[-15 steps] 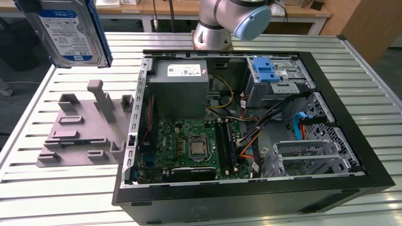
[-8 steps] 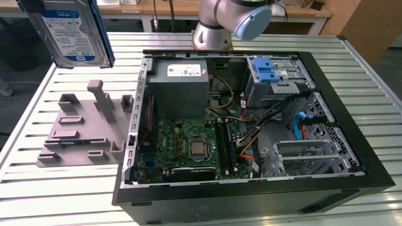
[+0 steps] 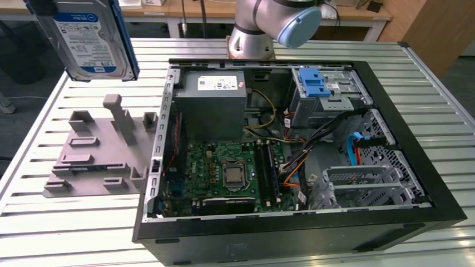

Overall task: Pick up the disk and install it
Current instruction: 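Pick up the disk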

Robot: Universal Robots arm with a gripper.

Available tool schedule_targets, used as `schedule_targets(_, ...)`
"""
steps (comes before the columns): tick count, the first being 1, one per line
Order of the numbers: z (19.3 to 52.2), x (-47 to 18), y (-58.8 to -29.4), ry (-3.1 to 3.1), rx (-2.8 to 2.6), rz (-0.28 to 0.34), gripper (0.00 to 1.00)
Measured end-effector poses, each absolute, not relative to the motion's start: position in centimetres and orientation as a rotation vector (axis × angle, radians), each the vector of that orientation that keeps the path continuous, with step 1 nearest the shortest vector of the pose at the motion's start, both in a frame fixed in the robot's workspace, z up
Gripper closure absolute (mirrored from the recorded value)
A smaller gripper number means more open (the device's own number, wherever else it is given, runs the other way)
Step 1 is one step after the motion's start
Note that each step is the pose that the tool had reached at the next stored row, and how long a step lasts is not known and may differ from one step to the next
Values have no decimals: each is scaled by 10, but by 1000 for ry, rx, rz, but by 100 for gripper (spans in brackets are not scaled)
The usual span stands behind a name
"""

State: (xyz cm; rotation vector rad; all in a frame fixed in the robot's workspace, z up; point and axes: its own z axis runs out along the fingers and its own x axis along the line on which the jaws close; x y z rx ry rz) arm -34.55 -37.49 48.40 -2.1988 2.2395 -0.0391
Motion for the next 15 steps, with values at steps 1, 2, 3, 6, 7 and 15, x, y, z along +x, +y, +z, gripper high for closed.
schedule_targets(1, 484, -345, -375, 2239, -2199, -39, 64)
schedule_targets(2, 484, -344, -375, 2239, -2199, -39, 64)
schedule_targets(3, 484, -343, -375, 2239, -2199, -39, 64)
schedule_targets(6, 484, -340, -376, 2239, -2199, -39, 64)
schedule_targets(7, 484, -339, -376, 2239, -2199, -39, 64)
schedule_targets(15, 484, -330, -378, 2239, -2199, -39, 64)
